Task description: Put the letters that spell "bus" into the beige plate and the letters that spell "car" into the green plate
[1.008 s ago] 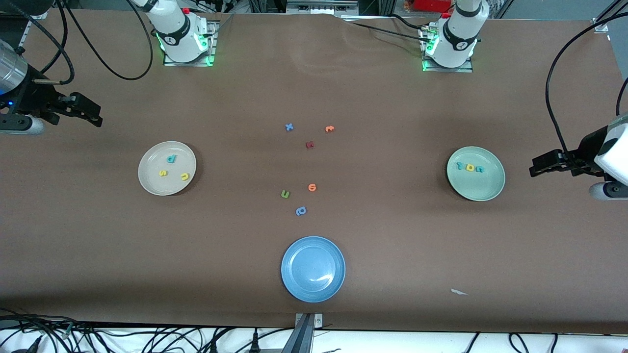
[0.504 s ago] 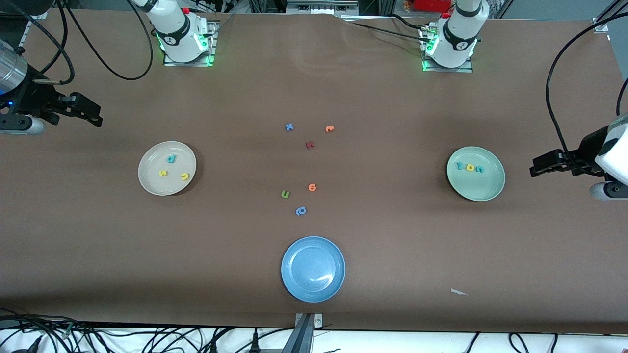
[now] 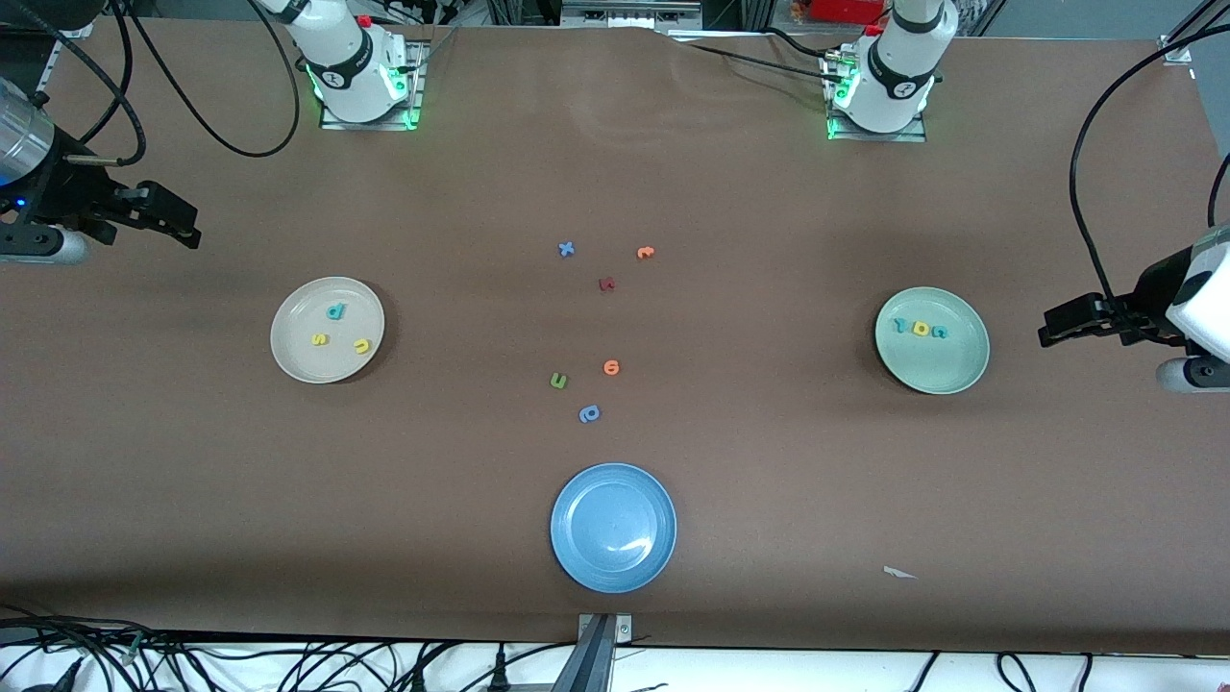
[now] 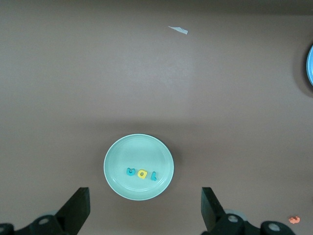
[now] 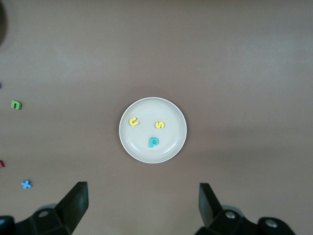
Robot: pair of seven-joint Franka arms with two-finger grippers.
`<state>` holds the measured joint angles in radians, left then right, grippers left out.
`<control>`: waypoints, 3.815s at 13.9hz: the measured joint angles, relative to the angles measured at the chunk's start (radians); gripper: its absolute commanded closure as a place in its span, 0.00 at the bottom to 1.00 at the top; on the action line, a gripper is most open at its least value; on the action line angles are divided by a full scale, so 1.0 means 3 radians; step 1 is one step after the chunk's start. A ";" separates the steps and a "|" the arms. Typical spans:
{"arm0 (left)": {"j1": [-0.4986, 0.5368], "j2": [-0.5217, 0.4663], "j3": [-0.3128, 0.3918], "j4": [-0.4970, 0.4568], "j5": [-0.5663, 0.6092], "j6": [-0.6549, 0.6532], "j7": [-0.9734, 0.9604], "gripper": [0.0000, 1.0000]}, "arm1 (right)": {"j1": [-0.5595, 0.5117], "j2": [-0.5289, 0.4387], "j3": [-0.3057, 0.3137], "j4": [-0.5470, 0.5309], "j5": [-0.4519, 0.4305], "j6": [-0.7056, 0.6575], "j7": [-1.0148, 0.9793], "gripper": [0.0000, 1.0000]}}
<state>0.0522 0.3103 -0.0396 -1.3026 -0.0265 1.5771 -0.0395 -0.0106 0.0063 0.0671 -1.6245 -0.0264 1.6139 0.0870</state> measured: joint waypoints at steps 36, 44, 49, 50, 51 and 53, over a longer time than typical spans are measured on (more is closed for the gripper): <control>0.0086 0.0004 0.0043 -0.0047 0.0006 -0.0005 0.0163 0.00 | 0.0000 0.0000 0.0000 0.0000 0.0000 -0.0014 -0.0002 0.00; 0.0086 0.0007 0.0043 -0.0053 0.0006 -0.0005 0.0164 0.00 | 0.0000 0.0000 0.0000 0.0000 0.0000 -0.0017 -0.0002 0.00; 0.0086 0.0007 0.0043 -0.0053 0.0006 -0.0005 0.0164 0.00 | 0.0000 0.0000 0.0000 0.0000 0.0000 -0.0017 -0.0002 0.00; 0.0086 0.0007 0.0043 -0.0053 0.0006 -0.0005 0.0164 0.00 | 0.0000 0.0000 0.0000 0.0000 0.0000 -0.0017 -0.0002 0.00; 0.0086 0.0007 0.0043 -0.0053 0.0006 -0.0005 0.0164 0.00 | 0.0000 0.0000 0.0000 0.0000 0.0000 -0.0017 -0.0002 0.00; 0.0086 0.0007 0.0043 -0.0053 0.0006 -0.0005 0.0164 0.00 | 0.0000 0.0000 0.0000 0.0000 0.0000 -0.0017 -0.0002 0.00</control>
<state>0.0780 0.3125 -0.0266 -1.3186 -0.0248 1.5757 0.0096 -0.0106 0.0064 0.0671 -1.6245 -0.0264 1.6088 0.0864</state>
